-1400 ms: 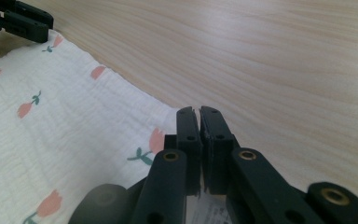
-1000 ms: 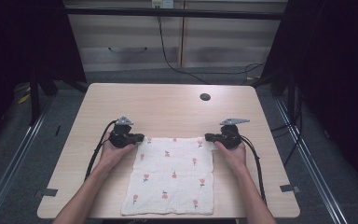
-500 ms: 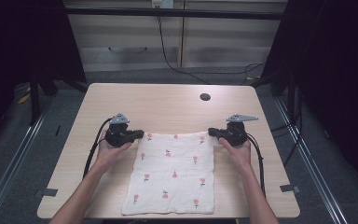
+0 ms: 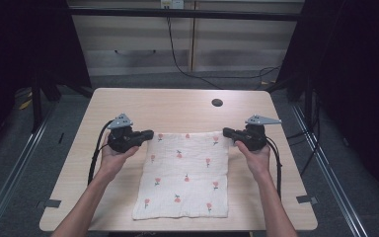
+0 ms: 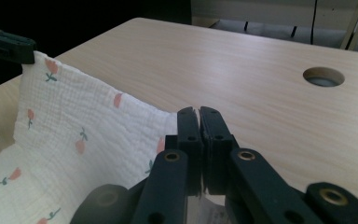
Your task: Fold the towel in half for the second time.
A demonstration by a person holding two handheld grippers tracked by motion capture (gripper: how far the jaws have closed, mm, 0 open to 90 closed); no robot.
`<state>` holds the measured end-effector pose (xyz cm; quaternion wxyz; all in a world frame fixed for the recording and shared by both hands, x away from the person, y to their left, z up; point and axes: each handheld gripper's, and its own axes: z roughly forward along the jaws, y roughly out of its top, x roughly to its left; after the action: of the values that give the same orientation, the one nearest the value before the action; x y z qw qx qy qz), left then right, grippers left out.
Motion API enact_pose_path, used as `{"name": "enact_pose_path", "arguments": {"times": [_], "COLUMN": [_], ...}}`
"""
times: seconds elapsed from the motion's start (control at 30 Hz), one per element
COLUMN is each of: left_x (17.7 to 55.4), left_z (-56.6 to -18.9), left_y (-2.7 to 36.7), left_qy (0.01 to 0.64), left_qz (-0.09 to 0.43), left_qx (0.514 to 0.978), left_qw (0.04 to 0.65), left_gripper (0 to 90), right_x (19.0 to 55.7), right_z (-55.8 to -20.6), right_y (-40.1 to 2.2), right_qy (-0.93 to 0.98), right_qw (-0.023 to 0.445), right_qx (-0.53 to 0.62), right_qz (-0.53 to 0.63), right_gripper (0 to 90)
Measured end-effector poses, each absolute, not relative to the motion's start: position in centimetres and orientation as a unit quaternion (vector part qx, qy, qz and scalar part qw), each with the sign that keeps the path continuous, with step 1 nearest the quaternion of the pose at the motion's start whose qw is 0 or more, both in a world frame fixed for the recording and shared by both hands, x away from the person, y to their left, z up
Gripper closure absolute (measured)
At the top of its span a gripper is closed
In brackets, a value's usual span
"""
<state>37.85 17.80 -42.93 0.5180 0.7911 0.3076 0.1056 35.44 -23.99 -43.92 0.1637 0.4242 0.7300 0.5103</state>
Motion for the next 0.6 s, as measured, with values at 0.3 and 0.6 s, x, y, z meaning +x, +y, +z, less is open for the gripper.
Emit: {"name": "enact_pose_path", "arguments": {"times": [0.3,0.6], "left_x": [37.6,36.8], "left_z": [-40.8,-39.3], "left_y": [17.8,18.7], "left_qy": [0.302,0.287], "left_qz": [0.124,0.140], "left_qx": [0.784,0.786], "left_qw": [0.528,0.529], "left_gripper": [85.5,85.4], "right_x": [35.7,34.4], "right_z": [-41.3,-38.9], "right_y": [-24.0,-24.1], "right_qy": [0.716,0.714], "right_qw": [0.182,0.198], "right_qx": [0.409,0.381], "right_qz": [0.535,0.553], "right_gripper": [88.2,88.2]}}
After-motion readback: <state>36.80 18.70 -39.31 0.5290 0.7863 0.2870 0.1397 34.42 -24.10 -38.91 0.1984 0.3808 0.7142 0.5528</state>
